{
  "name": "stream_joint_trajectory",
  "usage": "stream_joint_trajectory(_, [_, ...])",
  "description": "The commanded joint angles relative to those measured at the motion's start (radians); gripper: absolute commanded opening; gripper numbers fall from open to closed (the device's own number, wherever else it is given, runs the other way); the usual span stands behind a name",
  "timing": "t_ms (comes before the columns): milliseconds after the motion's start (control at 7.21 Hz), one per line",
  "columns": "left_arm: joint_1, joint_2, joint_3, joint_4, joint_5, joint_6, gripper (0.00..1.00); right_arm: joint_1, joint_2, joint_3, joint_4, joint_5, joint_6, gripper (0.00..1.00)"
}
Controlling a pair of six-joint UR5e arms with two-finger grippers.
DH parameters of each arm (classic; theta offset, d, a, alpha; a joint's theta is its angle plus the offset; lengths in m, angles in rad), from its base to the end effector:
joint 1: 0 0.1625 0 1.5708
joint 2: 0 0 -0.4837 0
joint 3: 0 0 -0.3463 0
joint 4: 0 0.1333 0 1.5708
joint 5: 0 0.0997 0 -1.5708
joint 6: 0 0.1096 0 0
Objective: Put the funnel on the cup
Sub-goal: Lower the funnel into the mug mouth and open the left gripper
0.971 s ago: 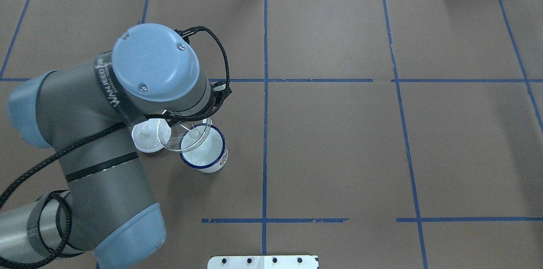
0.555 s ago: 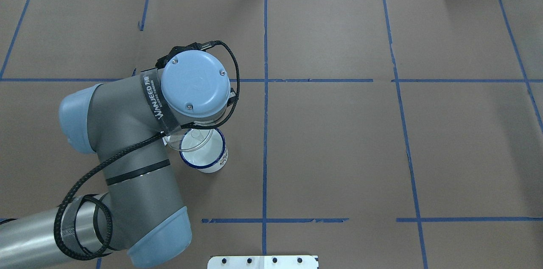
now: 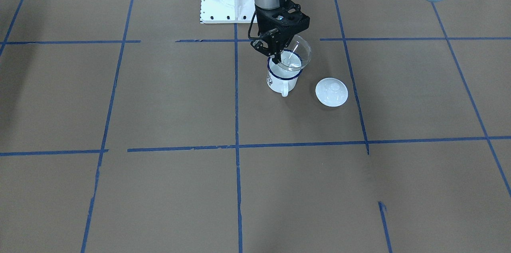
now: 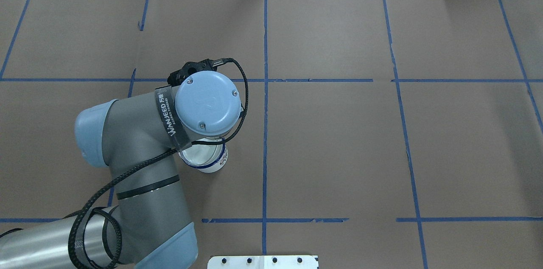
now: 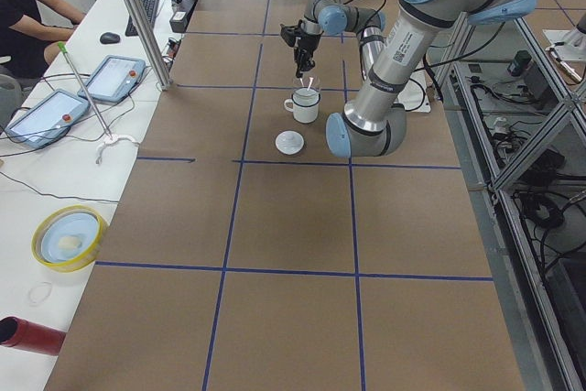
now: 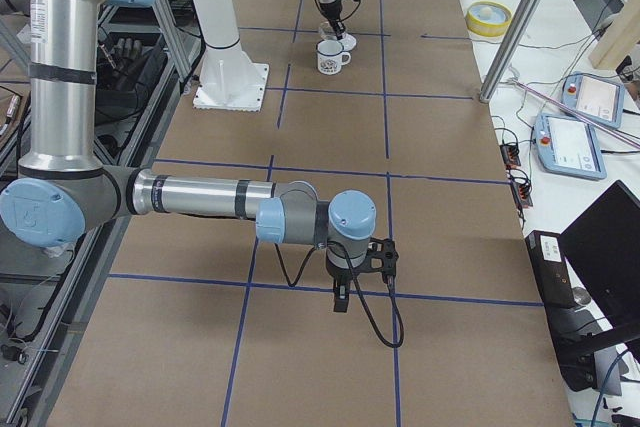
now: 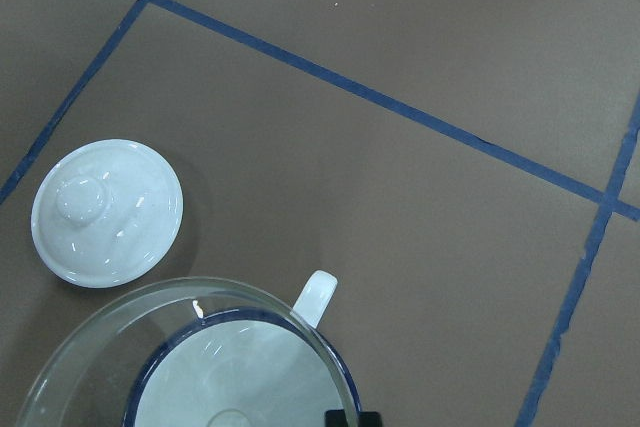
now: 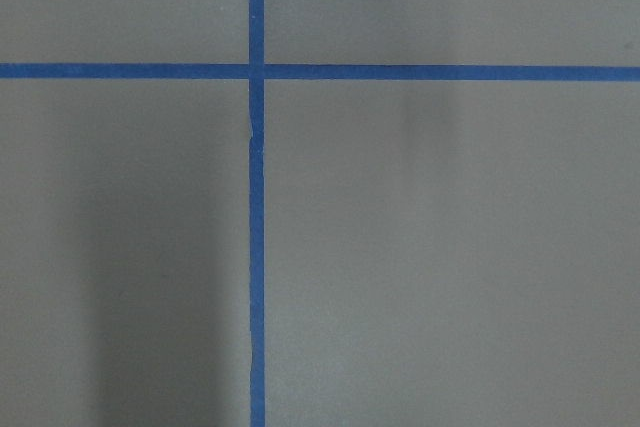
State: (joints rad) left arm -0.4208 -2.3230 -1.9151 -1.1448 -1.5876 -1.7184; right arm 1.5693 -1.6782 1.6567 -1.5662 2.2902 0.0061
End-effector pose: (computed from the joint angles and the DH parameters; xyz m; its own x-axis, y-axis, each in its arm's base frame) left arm 0.5258 -0.3793 0.2315 0.6487 -0.4514 -0.6127 0.4997 0.8599 -0.1044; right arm 0.0605 -0.3928 0.7350 0.7522 0.0161 0.6587 -0.0031 0.9998 -0.0209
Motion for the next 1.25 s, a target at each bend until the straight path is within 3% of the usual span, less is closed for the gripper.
stream_joint_trajectory(0, [0.034, 0.017, 0.021, -0.001, 0.053, -0.006, 1.00, 0.000, 0.000, 0.000, 0.000, 0.000, 0.000, 1.00])
stream_joint_trajectory(555, [0.025, 0.027, -0.060, -0.030, 0.057, 0.022, 1.00, 0.000, 0.000, 0.000, 0.000, 0.000, 0.000, 1.00])
stream_joint_trajectory(832, [-0.024, 0.034, -0.126, -0.068, 0.049, 0.173, 1.00, 0.000, 0.000, 0.000, 0.000, 0.000, 0.000, 1.00])
stream_joint_trajectory(971, [-0.111, 0.059, -0.125, -0.143, 0.026, 0.278, 1.00, 0.000, 0.000, 0.000, 0.000, 0.000, 0.000, 1.00])
stream_joint_trajectory(1109, [-0.180, 0.120, -0.128, -0.236, -0.082, 0.424, 1.00, 0.000, 0.000, 0.000, 0.000, 0.000, 0.000, 1.00])
